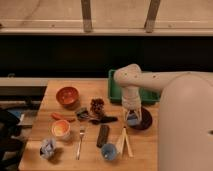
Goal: Wipe purple bowl with sponge
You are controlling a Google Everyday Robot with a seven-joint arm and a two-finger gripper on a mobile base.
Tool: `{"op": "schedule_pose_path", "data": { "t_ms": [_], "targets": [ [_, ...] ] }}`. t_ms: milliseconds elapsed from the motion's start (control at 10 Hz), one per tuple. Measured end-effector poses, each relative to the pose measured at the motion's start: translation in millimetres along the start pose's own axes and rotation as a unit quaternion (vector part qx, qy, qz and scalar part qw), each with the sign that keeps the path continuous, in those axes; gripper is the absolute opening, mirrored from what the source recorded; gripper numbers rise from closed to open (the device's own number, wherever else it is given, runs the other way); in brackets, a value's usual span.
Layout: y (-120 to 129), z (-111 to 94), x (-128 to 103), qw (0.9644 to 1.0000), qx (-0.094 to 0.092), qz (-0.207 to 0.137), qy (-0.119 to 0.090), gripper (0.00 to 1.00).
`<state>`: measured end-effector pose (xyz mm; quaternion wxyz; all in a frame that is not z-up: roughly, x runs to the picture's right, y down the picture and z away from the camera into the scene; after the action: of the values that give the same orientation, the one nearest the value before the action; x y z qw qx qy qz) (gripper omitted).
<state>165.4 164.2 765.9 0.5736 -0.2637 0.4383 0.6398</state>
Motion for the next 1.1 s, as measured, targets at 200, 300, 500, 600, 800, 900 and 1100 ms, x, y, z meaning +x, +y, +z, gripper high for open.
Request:
{"op": "schedule_pose_path", "data": {
  "t_ms": [200,300,500,600,800,900,1100],
  "targets": [
    [-17.2,7.5,12.9,0.9998,0.001,0.017,0.009,0.09],
    [-35.1,13.3,18.6,0.9994,0.002,0.03,0.014,0.09],
    [-69.2,17.7,17.2,0.9985,0.004,0.052,0.015,0.09],
    [-78.5,16.6,12.9,0.9984,0.005,0.055,0.013,0.09],
    [-81.6,9.6,3.5,0.9987,0.006,0.051,0.004,0.09],
    [-77.7,5.8,-0.2,0.9989,0.006,0.047,-0.001,0.09],
    [-47.7,-8.2,-5.3,0.9996,0.006,0.024,-0.015,0.09]
  ]
}}
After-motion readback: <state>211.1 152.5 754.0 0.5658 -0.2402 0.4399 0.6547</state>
